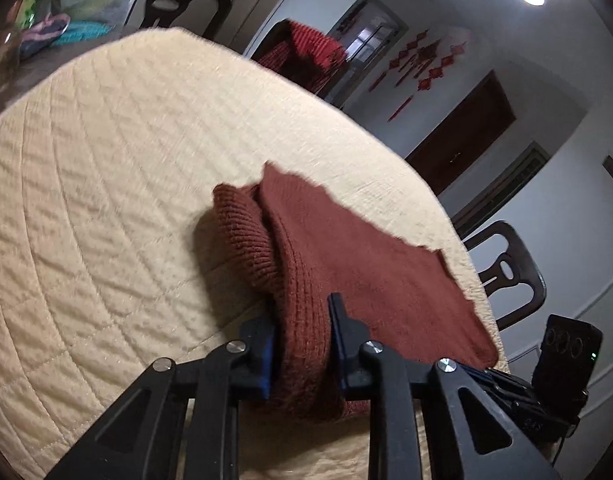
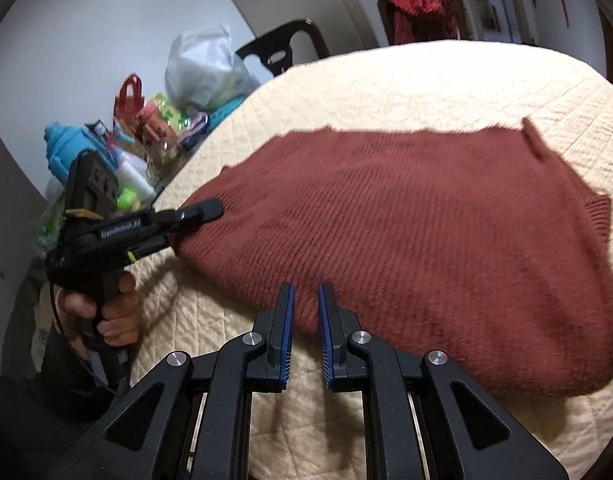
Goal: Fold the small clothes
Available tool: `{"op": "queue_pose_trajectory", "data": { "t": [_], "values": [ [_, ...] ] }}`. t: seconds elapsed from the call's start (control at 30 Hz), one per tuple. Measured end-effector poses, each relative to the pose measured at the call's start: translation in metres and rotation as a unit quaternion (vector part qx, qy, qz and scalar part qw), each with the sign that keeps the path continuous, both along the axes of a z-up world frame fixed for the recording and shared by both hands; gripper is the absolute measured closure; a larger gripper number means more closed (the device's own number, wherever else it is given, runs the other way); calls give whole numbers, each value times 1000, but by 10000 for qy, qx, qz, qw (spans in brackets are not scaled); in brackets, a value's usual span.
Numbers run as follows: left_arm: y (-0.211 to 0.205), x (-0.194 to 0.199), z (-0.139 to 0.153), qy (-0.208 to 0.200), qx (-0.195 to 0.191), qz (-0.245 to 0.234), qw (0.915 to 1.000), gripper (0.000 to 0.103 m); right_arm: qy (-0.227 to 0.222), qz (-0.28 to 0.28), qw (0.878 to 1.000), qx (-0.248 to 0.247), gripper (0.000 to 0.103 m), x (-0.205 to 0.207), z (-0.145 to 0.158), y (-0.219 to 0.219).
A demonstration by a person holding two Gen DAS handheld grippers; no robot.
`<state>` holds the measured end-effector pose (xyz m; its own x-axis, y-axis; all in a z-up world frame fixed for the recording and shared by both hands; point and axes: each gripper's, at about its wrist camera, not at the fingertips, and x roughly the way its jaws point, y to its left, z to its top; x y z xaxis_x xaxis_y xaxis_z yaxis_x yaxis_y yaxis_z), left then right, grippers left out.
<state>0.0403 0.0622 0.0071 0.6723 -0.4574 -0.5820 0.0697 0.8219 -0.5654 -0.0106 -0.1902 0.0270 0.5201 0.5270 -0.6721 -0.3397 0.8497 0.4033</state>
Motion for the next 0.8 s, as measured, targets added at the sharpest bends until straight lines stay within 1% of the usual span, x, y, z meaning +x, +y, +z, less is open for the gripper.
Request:
{"op": "queue_pose_trajectory", "data": {
  "t": [0.13,0.23,0.33,0.43,0.53,0.6,0.7,0.77,0.8],
  "values": [
    [-11,-3,29,-408,12,-152,9991,82,-97,-256,9996,87,92,-2,6,-19],
    [-29,1,52,-675,63,-366,9970,83,-158,-462,9987,140,92,-6,10,-35],
    [-58,9,71,-880,116,-687,9937,83,-188,-649,9975,192,92,-11,11,-48],
    [-88,18,82,-978,115,-1046,9896,84,-210,-862,9958,242,92,-17,12,-64],
    [-120,26,79,-945,118,-1418,9853,84,-224,-1096,9933,276,92,-24,13,-80],
    [-142,32,67,-771,150,-1653,9831,84,-227,-1211,9919,305,92,-28,13,-91],
    [-167,41,41,-386,165,-1960,9797,84,-219,-1394,9892,401,90,-33,13,-106],
    [-180,43,28,-181,171,-2227,9746,84,-213,-1490,9873,506,90,-35,13,-114],
    [-184,40,26,-156,189,-2294,9730,84,-215,-1509,9867,556,90,-35,14,-116]
  ]
}}
